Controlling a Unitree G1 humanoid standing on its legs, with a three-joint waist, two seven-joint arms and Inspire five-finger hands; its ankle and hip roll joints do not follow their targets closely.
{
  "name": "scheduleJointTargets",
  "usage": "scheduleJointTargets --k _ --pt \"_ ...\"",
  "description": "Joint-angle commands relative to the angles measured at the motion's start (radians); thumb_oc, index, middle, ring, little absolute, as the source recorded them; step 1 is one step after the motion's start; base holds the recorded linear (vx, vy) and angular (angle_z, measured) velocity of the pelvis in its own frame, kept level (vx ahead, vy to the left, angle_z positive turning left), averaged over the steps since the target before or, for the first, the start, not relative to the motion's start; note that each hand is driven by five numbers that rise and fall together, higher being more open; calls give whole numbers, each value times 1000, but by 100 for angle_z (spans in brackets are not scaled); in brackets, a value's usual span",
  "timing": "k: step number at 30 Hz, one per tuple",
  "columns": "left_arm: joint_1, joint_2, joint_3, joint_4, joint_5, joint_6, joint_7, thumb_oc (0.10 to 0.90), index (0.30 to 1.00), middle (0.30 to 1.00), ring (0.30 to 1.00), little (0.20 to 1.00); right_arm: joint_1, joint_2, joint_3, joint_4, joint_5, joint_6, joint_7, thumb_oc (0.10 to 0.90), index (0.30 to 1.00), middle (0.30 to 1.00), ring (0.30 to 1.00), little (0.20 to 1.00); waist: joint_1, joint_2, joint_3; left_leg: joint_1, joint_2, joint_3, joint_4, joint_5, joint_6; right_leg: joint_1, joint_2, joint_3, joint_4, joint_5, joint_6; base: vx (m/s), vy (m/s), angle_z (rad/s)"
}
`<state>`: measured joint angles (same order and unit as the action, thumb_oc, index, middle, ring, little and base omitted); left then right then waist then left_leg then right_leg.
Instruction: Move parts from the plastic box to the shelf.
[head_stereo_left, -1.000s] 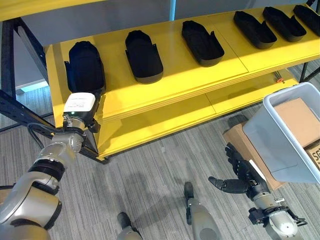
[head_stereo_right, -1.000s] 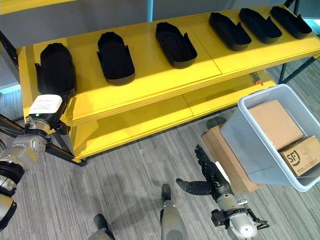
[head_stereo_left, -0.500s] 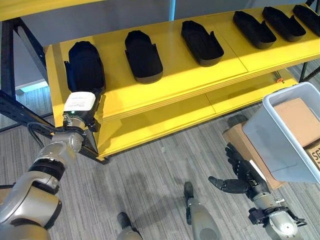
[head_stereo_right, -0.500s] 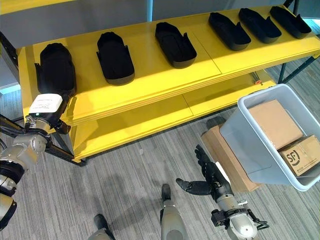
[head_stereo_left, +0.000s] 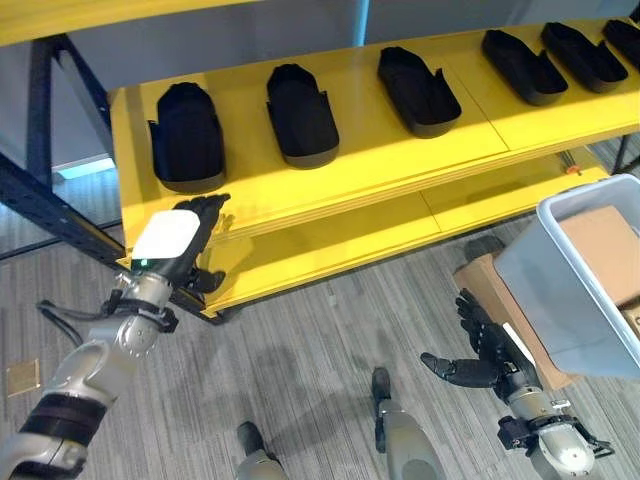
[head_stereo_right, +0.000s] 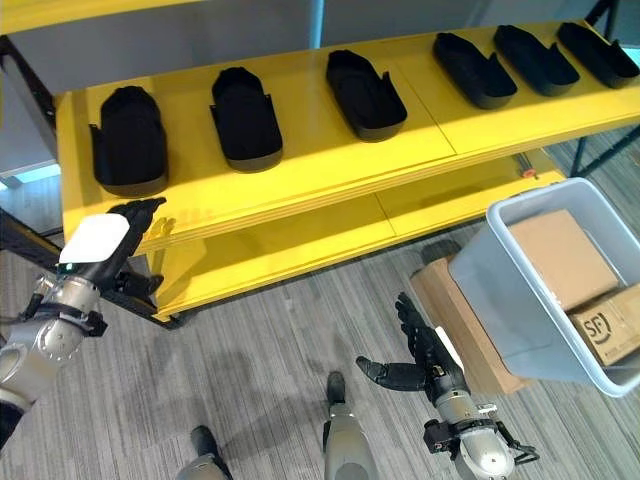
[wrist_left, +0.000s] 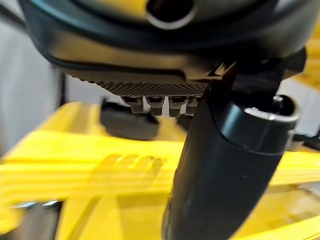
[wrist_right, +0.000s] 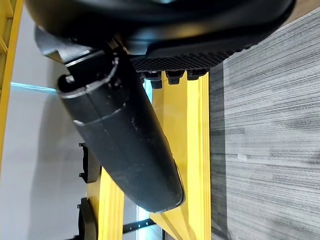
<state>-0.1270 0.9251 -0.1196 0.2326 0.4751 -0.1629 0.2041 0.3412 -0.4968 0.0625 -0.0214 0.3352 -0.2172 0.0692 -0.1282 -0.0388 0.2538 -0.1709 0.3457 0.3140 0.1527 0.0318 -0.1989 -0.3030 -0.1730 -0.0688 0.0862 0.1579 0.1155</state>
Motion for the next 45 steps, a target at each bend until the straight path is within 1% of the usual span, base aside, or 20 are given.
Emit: scheduleJointTargets --k 1,8,11,12,14,15,16,17,18,19,20,21,24,25,26,28,29,30,33,45 --pt "-24 31 118 -62 -87 -78 40 900 1000 1000 1000 1000 -31 -30 -85 -103 8 -99 -17 900 1000 1000 1000 1000 -6 32 -47 -49 20 -52 21 58 21 96 -91 7 148 -124 80 8 -14 4" --pt "104 -63 134 -95 -231 -121 16 900 1000 1000 1000 1000 -57 -35 -79 -88 -6 -109 -33 900 1000 1000 1000 1000 5 58 -56 17 29 -63 -16 83 20 153 -81 -2 160 -144 71 5 -38 6" --pt "160 -166 105 -95 -377 -160 15 900 1000 1000 1000 1000 -82 -44 -64 -67 -10 -117 -41 900 1000 1000 1000 1000 8 81 -64 78 57 -78 -73 132 16 189 -43 -15 205 -199 50 -23 -120 10" --pt "160 -166 106 -94 -378 -160 14 900 1000 1000 1000 1000 -82 -45 -64 -66 -10 -117 -41 900 1000 1000 1000 1000 9 84 -65 78 59 -78 -78 137 15 187 -39 -15 202 -194 49 -51 -112 11" --pt "205 -246 87 -118 -497 -182 -13 900 1000 1000 1000 1000 -86 -49 -48 -67 2 -121 -35 900 1000 1000 1000 1000 13 96 -76 110 87 -84 -124 189 11 194 -7 -19 235 -232 29 -70 -204 5" --pt "247 -307 71 -123 -643 -187 -94 900 1000 1000 1000 1000 -83 -61 -40 -77 -10 -123 -27 900 1000 1000 1000 1000 21 107 -87 128 120 -84 -141 253 2 202 35 -24 242 -255 5 -72 -222 -1" --pt "247 -307 71 -123 -644 -187 -95 900 1000 1000 1000 1000 -83 -62 -40 -77 -10 -123 -27 900 1000 1000 1000 1000 22 111 -89 125 124 -84 -143 256 1 200 40 -25 239 -250 3 -138 -316 -4" --pt "271 -366 39 -145 -790 -180 -164 900 1000 1000 1000 1000 -93 -75 -23 -57 -17 -118 -25 900 1000 1000 1000 1000 32 121 -89 113 149 -103 -140 339 -11 215 80 -36 236 -274 -23 -88 -161 -7" --pt "271 -367 40 -145 -791 -180 -165 900 1000 1000 1000 1000 -94 -75 -23 -56 -17 -118 -25 900 1000 1000 1000 1000 32 125 -91 109 154 -104 -141 342 -11 212 85 -37 231 -270 -24 -130 -223 -4" --pt "272 -396 20 -141 -885 -168 -201 900 1000 1000 1000 1000 -97 -81 -15 -55 -41 -119 -35 900 1000 1000 1000 1000 37 130 -87 98 164 -116 -139 408 -23 222 97 -52 229 -270 -35 -99 -147 -3" --pt "265 -424 -2 -144 -966 -155 -233 900 1000 1000 1000 1000 -101 -83 -5 -47 -53 -116 -46 900 1000 1000 1000 1000 38 123 -81 82 163 -103 -120 428 -16 239 96 -68 224 -275 -47 -178 -290 -3" --pt "276 -460 -17 -144 -1059 -136 -268 900 1000 1000 1000 1000 -99 -75 -2 -37 -51 -112 -51 900 1000 1000 1000 1000 36 100 -78 67 131 -86 -41 358 15 266 94 -77 179 -251 -58 -166 -292 20" --pt "261 -505 -54 -104 -1155 -109 -296 900 1000 1000 1000 1000 -104 -58 8 -7 -40 -101 -46 900 1000 1000 1000 1000 39 55 -98 59 -6 -92 104 160 69 308 59 -96 60 -184 -50 -122 -163 28" --pt "260 -505 -54 -104 -1155 -109 -297 900 1000 1000 1000 1000 -104 -58 8 -7 -40 -101 -46 900 1000 1000 1000 1000 38 55 -97 58 -7 -93 107 157 70 309 58 -97 60 -184 -49 -66 -26 37" --pt "257 -509 -70 -120 -1149 -106 -306 900 1000 1000 1000 1000 -96 -35 9 8 -21 -90 -43 900 1000 1000 1000 1000 30 39 -117 82 -71 -71 124 64 90 322 39 -114 14 -153 -41 -23 22 43" --pt "247 -519 -92 -106 -1154 -101 -309 900 1000 1000 1000 1000 -90 -13 23 25 3 -87 -44 900 1000 1000 1000 1000 18 34 -137 121 -116 -46 92 14 101 328 28 -124 -11 -134 -27 41 99 43" --pt "243 -526 -103 -94 -1142 -97 -309 900 1000 1000 1000 1000 -87 0 27 33 23 -83 -45 900 1000 1000 1000 1000 10 43 -155 158 -122 -32 22 -2 91 334 27 -135 -22 -133 -8 84 201 47" --pt "243 -525 -111 -98 -1119 -104 -302 900 1000 1000 1000 1000 -86 5 30 43 32 -79 -48 900 1000 1000 1000 1000 14 43 -158 175 -138 -30 -50 40 95 332 15 -145 -31 -107 -1 100 245 55" --pt "252 -533 -114 -96 -1126 -96 -298 900 1000 1000 1000 1000 -69 31 44 57 71 -65 -38 900 1000 1000 1000 1000 8 44 -188 240 -166 -21 -201 53 99 330 -6 -145 -49 -80 23 66 171 24" --pt "239 -569 -121 -28 -1106 -87 -264 900 1000 1000 1000 1000 -136 82 147 158 118 -19 -46 900 1000 1000 1000 1000 39 0 -213 263 -202 -8 -240 26 120 324 -56 -129 -111 2 75 4 82 0"
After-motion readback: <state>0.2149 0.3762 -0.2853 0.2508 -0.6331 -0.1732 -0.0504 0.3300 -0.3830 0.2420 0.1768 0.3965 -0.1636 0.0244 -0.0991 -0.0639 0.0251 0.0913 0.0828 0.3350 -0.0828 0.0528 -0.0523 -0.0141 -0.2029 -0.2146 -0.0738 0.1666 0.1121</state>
